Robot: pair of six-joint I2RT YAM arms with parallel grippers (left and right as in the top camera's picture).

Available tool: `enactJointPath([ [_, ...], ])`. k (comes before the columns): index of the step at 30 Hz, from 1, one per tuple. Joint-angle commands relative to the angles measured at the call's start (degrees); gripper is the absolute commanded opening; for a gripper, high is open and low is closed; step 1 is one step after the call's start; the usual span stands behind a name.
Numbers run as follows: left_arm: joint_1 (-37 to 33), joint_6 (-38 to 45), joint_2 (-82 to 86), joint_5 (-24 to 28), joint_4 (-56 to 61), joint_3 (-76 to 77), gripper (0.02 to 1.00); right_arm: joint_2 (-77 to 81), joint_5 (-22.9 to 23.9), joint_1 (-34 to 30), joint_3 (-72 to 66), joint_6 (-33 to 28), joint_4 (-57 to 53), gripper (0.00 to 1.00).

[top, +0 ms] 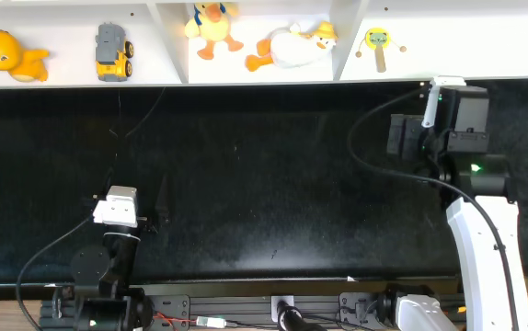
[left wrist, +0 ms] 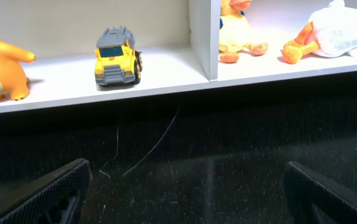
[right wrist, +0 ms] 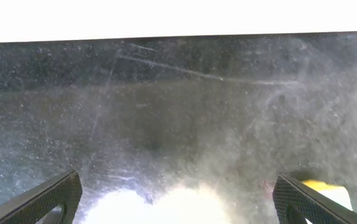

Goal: Store Toys

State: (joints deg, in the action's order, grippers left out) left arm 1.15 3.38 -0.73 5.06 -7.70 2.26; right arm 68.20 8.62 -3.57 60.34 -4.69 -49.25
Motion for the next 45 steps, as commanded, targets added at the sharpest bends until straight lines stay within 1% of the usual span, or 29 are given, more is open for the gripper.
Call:
enactJointPath([
  [1,0.48,1.09,0.59,-0.68,0.26,-0.42,0.998,-3.02,3.30,-8.26,-0.20,-0.92,-1.09,0.996],
  [3,0.48,1.09,0.59,-0.70,0.26,-0.42,0.998,-3.02,6.95,-13.51,-0.20,-2.93,-1.49,0.996],
  [4,0.48,1.09,0.59,-0.68,0.26,-0.42,0.998,-3.02,8.02,-15.58,-0.20,-3.85,-1.70,0.996],
  [5,0.48,1.09,0.59,-0.68,0.26,-0.42,0.998,-2.95,7.96,-17.66,-0.20,-5.46,-1.73,0.998],
  [7,0.48,1.09,0.59,-0.68,0.26,-0.42,0.998,-2.47,7.06,-22.03,-0.20,-11.06,-1.66,0.998],
  [9,0.48,1.09,0.59,-0.68,0.26,-0.42,0.998,-1.51,4.04,-26.47,-0.20,-18.36,-1.07,0.998],
  [10,0.48,1.09,0.59,-0.68,0.26,-0.42,0.998,-0.85,1.46,-29.07,-0.20,-23.63,-0.98,0.996],
  [12,0.48,1.09,0.59,-0.68,0.26,-0.42,0.998,0.39,-3.93,-33.86,-0.20,-32.02,-0.61,0.998],
  [14,0.48,1.09,0.59,-0.70,0.26,-0.42,0.998,1.57,-7.76,-38.53,-0.20,-38.07,-0.09,0.998],
  [16,0.48,1.09,0.59,-0.68,0.26,-0.42,0.998,2.91,-10.38,-43.32,-0.20,-44.19,0.02,0.998],
  [17,0.48,1.09,0.59,-0.68,0.26,-0.42,0.998,3.56,-10.91,-45.38,-0.20,-46.16,0.02,0.998],
  [20,0.48,1.09,0.59,-0.68,0.26,-0.42,0.998,5.70,-14.01,-50.84,-0.20,-48.17,0.09,0.998],
  [24,0.48,1.09,0.59,-0.68,0.26,-0.42,0.998,10.05,-21.42,-56.87,-0.20,-48.52,0.70,1.000],
  [25,0.48,1.09,0.59,-0.68,0.26,-0.42,0.998,11.02,-22.77,-57.66,-0.20,-48.50,1.38,0.978],
  [26,0.48,1.09,0.59,-0.68,0.26,-0.42,0.998,11.85,-23.69,-58.14,-0.20,-48.46,2.21,0.897],
  [27,0.48,1.09,0.59,-0.68,0.26,-0.42,0.998,12.63,-24.15,-58.40,-0.20,-48.43,3.13,0.901],
  [28,0.48,1.09,0.59,-0.68,0.26,-0.42,0.998,13.14,-24.11,-58.40,-0.20,-48.46,3.78,0.998],
  [33,0.48,1.09,0.59,-0.68,0.26,-0.42,0.996,14.14,-23.15,-58.31,-0.20,-49.13,4.87,0.996],
  [38,0.48,1.09,0.59,-0.68,0.26,-0.42,0.998,14.19,-25.62,-57.00,-0.20,-55.71,2.49,0.996],
  [45,0.48,1.09,0.59,-0.68,0.26,-0.42,0.998,16.52,-25.29,-51.78,-0.94,-56.00,3.37,0.996],
])
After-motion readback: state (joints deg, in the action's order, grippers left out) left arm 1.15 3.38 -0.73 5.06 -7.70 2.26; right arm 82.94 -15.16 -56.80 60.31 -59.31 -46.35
